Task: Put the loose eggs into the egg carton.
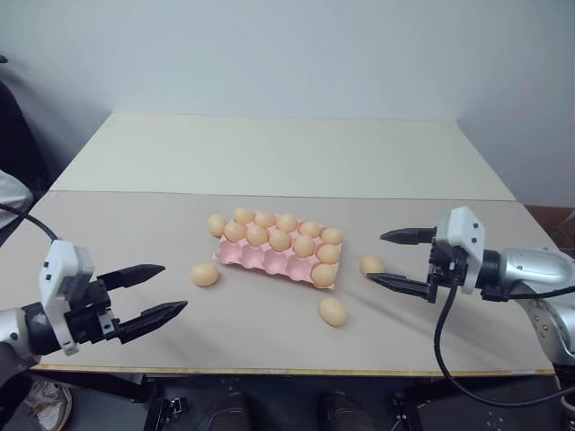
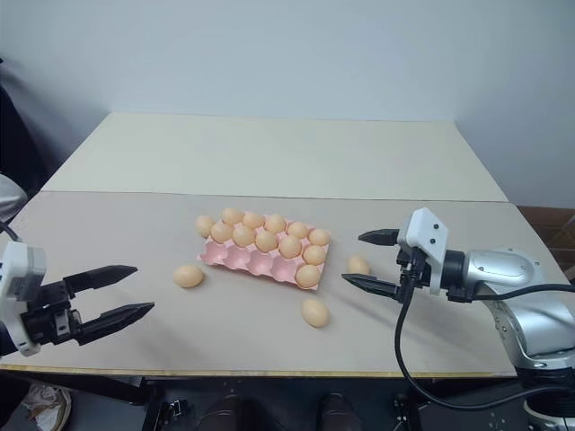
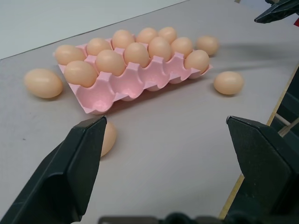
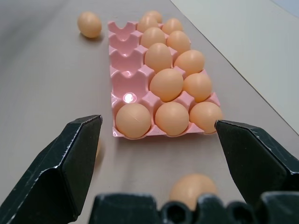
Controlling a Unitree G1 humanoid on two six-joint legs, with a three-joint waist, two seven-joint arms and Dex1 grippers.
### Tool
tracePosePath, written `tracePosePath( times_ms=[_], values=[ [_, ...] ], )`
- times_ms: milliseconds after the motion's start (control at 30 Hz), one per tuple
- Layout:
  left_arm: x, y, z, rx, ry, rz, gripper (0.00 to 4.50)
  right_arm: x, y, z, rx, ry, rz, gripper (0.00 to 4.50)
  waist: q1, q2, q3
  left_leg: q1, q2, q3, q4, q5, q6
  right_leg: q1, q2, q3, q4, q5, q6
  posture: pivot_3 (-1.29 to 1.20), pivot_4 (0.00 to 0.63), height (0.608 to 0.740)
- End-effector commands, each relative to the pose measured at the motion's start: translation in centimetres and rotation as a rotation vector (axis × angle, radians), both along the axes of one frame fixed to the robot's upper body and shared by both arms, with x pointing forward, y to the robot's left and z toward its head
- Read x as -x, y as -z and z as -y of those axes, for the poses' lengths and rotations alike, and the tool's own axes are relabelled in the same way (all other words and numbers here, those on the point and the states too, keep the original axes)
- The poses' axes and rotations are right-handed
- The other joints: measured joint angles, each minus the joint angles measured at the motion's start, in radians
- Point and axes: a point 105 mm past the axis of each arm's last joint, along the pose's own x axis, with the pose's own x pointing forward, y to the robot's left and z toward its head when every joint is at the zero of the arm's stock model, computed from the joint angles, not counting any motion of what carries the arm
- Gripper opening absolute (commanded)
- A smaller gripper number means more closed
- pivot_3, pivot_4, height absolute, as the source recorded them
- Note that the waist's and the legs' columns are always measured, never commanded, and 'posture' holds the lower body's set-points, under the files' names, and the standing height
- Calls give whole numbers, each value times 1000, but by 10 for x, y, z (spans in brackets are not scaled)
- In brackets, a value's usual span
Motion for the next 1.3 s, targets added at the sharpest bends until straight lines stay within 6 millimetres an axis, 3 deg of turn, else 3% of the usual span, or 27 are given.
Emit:
tracePosePath(
  times_ms=[33, 467, 633, 767, 1067, 1167, 1300],
  values=[
    [-3, -6, 0, 6, -2, 15, 4474, 4, -13, 1, 7, -9, 65, 4500, 0, 0, 0, 0, 0, 0, 0, 0, 0, 0, 0, 0, 0, 0, 0, 0, 150, 740],
    [-4, -15, 0, -14, 54, 42, 4474, -5, -8, 11, 76, 66, 56, 4500, 0, 0, 0, 0, 0, 0, 0, 0, 0, 0, 0, 0, 0, 0, 0, 0, 150, 740],
    [-7, -12, 3, -7, 52, 53, 4474, -16, 15, 20, 218, 147, -54, 4500, -1, 0, 0, 0, 0, 0, 0, 0, 0, 0, 0, 0, 0, 0, 0, 0, 150, 740],
    [-6, -10, 7, 3, 65, 38, 4474, -24, 24, 12, 218, 150, -66, 4500, -3, 0, 0, -1, 0, 0, -1, 0, 0, -2, 0, 0, 0, 0, 0, 0, 150, 740],
    [-8, -11, 10, -1, 77, 39, 4474, -69, 60, 9, 321, 316, -98, 4500, -12, 0, 0, -2, 0, 1, 0, 3, 3, -3, 0, 1, 1, 0, -1, 0, 150, 740],
    [-8, -12, 10, -5, 73, 41, 4500, -74, 66, 11, 332, 340, -109, 3882, -12, 0, 0, -6, 0, 1, 0, 4, 5, -7, 0, 1, 1, 1, -1, 0, 150, 740],
    [-8, -12, 9, -6, 68, 42, 4500, -78, 62, 9, 296, 347, -114, 2535, -14, 0, 0, -10, 0, 1, 0, 6, 4, -12, 1, 1, 2, 9, -3, 0, 150, 740]
  ],
)
